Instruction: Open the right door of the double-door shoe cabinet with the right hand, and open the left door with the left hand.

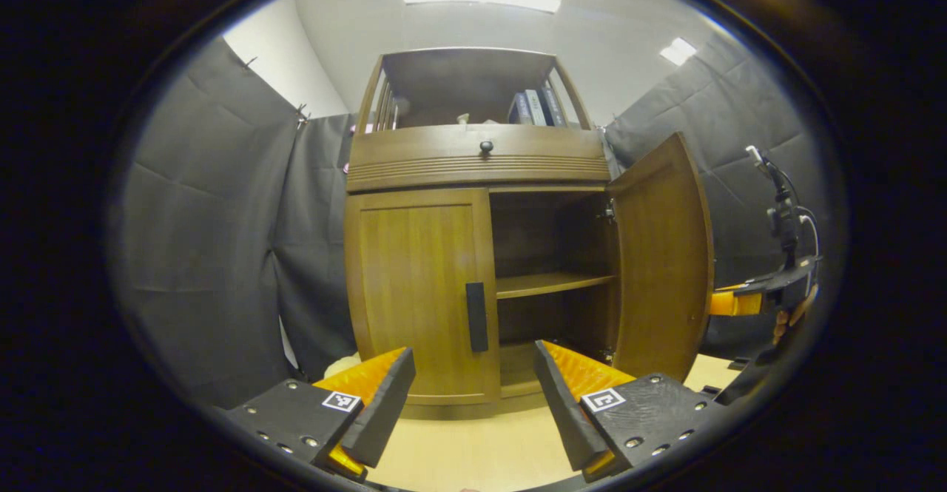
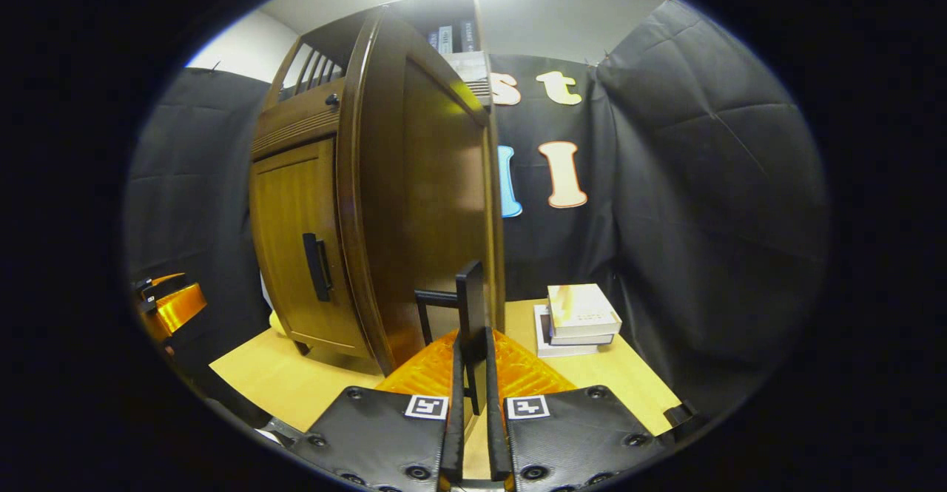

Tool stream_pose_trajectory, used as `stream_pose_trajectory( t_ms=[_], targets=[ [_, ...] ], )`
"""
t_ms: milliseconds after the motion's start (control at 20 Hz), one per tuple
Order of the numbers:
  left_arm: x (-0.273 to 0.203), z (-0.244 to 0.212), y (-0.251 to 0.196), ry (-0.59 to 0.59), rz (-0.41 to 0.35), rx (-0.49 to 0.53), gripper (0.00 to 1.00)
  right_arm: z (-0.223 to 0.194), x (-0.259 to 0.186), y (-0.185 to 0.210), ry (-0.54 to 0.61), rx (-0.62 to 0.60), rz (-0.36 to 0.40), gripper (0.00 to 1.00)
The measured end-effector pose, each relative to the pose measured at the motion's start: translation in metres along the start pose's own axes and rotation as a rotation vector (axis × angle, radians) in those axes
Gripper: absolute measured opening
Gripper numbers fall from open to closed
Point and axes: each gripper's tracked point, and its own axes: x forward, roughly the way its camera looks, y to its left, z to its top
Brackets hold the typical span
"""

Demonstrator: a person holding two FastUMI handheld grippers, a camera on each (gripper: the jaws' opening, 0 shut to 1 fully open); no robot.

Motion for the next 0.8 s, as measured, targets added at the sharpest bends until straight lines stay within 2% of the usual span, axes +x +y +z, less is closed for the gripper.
stream_pose_trajectory(
  t_ms=[100, 200, 450, 500, 550, 600, 750, 800],
  targets=[
    [0.001, 0.001, -0.004, 0.001, -0.005, 0.009, 0.91, 0.000, 0.001, -0.018, 0.004, 0.000, -0.023, 0.11],
    [0.005, 0.001, -0.008, 0.004, -0.014, 0.016, 0.91, 0.002, -0.002, -0.036, 0.005, 0.000, -0.046, 0.00],
    [0.028, 0.004, -0.017, -0.002, -0.043, 0.017, 0.92, 0.005, -0.017, -0.063, -0.007, 0.017, -0.089, 0.00],
    [0.033, 0.003, -0.019, -0.001, -0.049, 0.015, 0.93, 0.005, -0.021, -0.063, -0.012, 0.028, -0.082, 0.11],
    [0.040, 0.003, -0.021, 0.000, -0.056, 0.014, 0.93, 0.008, -0.030, -0.061, -0.021, 0.042, -0.074, 0.05],
    [0.046, 0.001, -0.022, 0.001, -0.062, 0.015, 0.94, 0.010, -0.034, -0.063, -0.027, 0.042, -0.086, 0.16],
    [0.071, 0.000, -0.020, 0.004, -0.070, 0.017, 0.91, 0.012, -0.051, -0.062, -0.035, 0.014, -0.109, 0.22],
    [0.081, -0.003, -0.018, 0.008, -0.071, 0.016, 0.91, 0.014, -0.053, -0.061, -0.040, 0.002, -0.125, 0.41]
  ],
)
